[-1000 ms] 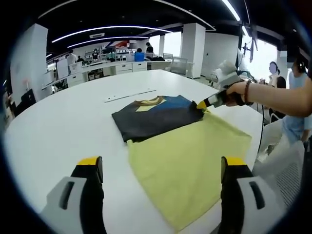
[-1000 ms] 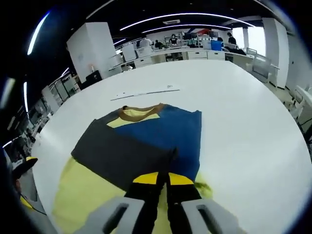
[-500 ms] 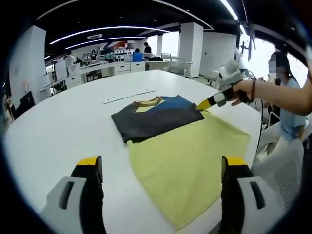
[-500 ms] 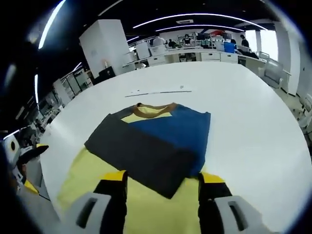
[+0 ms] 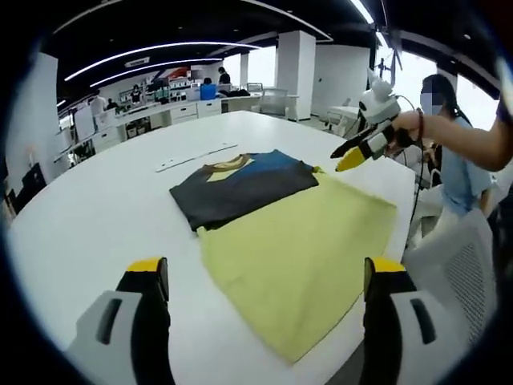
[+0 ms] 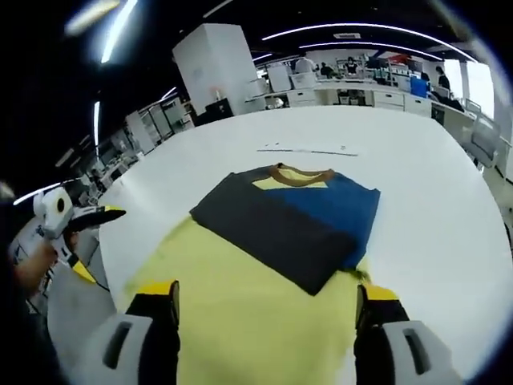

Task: Fold the garment on the visible template until the final outline fits inside the template.

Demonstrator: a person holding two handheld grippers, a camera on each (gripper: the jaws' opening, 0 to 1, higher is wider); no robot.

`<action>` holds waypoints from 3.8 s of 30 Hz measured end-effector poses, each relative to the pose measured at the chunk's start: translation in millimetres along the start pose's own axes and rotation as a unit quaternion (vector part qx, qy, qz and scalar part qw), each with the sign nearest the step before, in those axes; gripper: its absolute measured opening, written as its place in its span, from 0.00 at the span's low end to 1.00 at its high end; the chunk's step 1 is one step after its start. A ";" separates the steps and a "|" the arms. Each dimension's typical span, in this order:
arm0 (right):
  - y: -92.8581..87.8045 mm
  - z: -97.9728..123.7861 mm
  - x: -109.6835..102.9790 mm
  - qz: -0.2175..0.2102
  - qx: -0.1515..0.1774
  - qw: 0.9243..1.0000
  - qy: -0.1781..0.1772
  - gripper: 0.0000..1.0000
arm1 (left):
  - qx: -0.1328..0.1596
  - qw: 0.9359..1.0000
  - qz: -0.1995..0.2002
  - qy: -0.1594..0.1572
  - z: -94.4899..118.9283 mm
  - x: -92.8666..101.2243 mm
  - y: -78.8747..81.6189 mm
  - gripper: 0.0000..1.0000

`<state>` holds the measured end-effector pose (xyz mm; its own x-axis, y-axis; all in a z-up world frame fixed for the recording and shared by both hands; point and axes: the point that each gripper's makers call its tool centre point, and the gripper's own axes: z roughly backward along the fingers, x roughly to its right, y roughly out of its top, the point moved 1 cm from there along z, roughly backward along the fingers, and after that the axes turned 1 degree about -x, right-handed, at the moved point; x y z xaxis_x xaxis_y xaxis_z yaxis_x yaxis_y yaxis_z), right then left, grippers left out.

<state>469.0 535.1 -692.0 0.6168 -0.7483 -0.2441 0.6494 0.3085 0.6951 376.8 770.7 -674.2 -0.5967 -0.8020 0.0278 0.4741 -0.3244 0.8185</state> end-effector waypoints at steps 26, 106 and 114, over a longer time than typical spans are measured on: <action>-92.6 39.6 -49.0 0.084 -0.081 0.990 0.075 0.81 | -0.046 0.996 -0.035 -0.074 2.0 34.4 -45.7 0.74; -150.7 49.7 -3.2 0.129 -0.128 0.983 -0.012 0.00 | -0.145 0.982 -0.101 -0.067 -13.3 38.4 -96.2 0.00; -156.9 59.8 -10.7 0.124 -0.132 0.983 -0.007 0.00 | -0.163 0.976 -0.114 -0.088 -2.1 52.8 -99.7 0.00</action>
<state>333.9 459.6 -758.0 0.7658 -0.6384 -0.0772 0.5730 0.6231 0.5324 299.4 759.7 -755.6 -0.7989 -0.6014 -0.0116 0.4805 -0.6496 0.5892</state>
